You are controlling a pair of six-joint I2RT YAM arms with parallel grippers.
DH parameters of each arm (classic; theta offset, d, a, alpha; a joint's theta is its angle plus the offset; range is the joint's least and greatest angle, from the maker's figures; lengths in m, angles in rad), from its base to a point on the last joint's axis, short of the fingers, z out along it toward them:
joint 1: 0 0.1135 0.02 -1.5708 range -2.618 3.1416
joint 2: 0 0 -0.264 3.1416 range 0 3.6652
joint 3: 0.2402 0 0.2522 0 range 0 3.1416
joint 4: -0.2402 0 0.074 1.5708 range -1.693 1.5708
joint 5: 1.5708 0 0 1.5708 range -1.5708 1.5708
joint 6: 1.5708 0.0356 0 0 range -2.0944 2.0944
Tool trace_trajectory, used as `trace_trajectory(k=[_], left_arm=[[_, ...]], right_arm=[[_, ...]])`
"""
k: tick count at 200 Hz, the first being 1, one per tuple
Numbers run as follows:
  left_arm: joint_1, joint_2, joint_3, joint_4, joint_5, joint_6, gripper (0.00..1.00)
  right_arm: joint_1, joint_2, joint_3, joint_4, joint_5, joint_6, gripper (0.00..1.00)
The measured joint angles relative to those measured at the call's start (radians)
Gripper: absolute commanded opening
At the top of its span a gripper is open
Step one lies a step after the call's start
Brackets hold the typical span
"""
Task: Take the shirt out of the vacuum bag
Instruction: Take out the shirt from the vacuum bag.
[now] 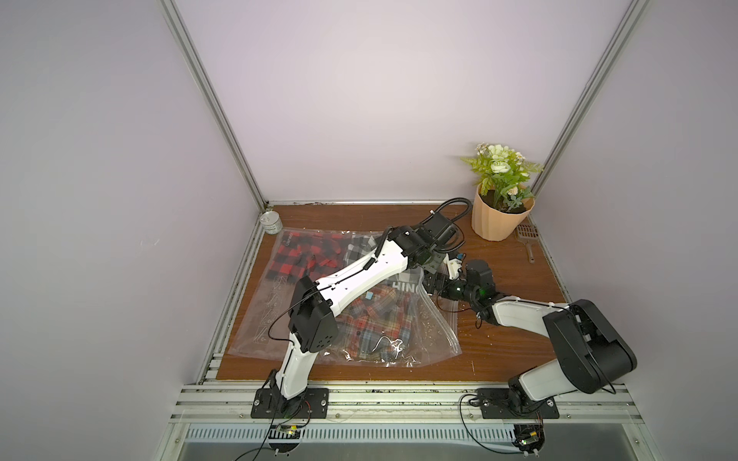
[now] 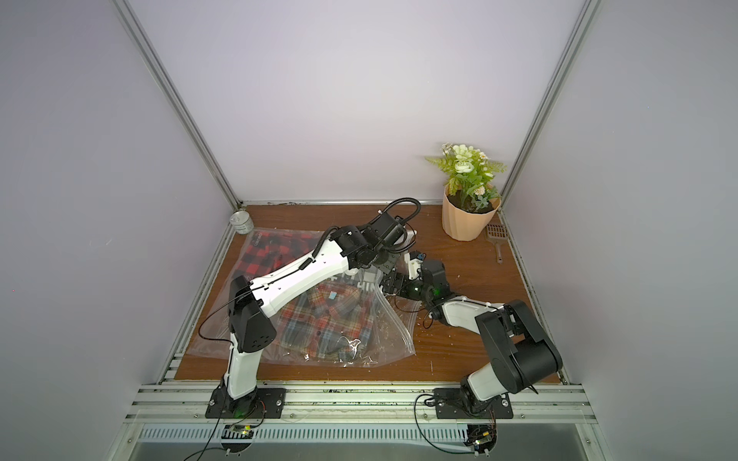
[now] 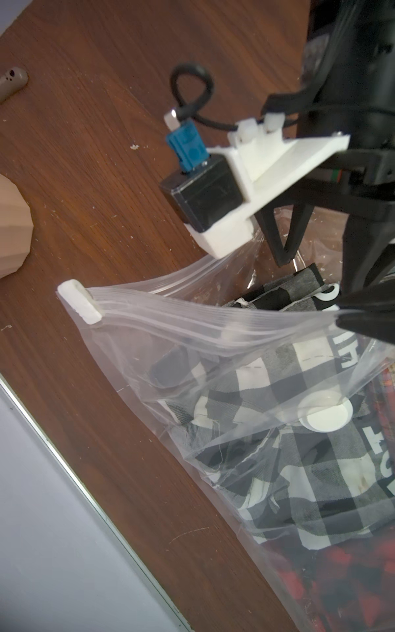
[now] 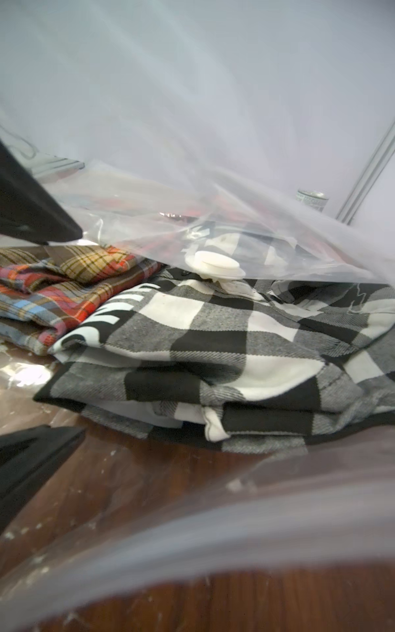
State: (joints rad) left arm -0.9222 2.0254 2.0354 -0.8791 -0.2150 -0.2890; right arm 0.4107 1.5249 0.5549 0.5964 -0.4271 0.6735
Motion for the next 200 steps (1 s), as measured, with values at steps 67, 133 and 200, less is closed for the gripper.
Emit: trace_trajectory(k=[67, 133, 200], left_arm=[[0.000, -0.013, 0.000, 0.000, 0.019, 0.000, 0.00], [0.001, -0.013, 0.000, 0.000, 0.033, 0.001, 0.01], [0.001, -0.013, 0.010, 0.000, 0.057, 0.006, 0.01]], right_arm=[[-0.012, 0.107, 0.000, 0.076, -0.011, 0.005, 0.88], [-0.013, 0.163, 0.000, 0.171, -0.046, 0.028, 0.88], [-0.013, 0.233, 0.000, 0.293, -0.085, 0.066, 0.88]])
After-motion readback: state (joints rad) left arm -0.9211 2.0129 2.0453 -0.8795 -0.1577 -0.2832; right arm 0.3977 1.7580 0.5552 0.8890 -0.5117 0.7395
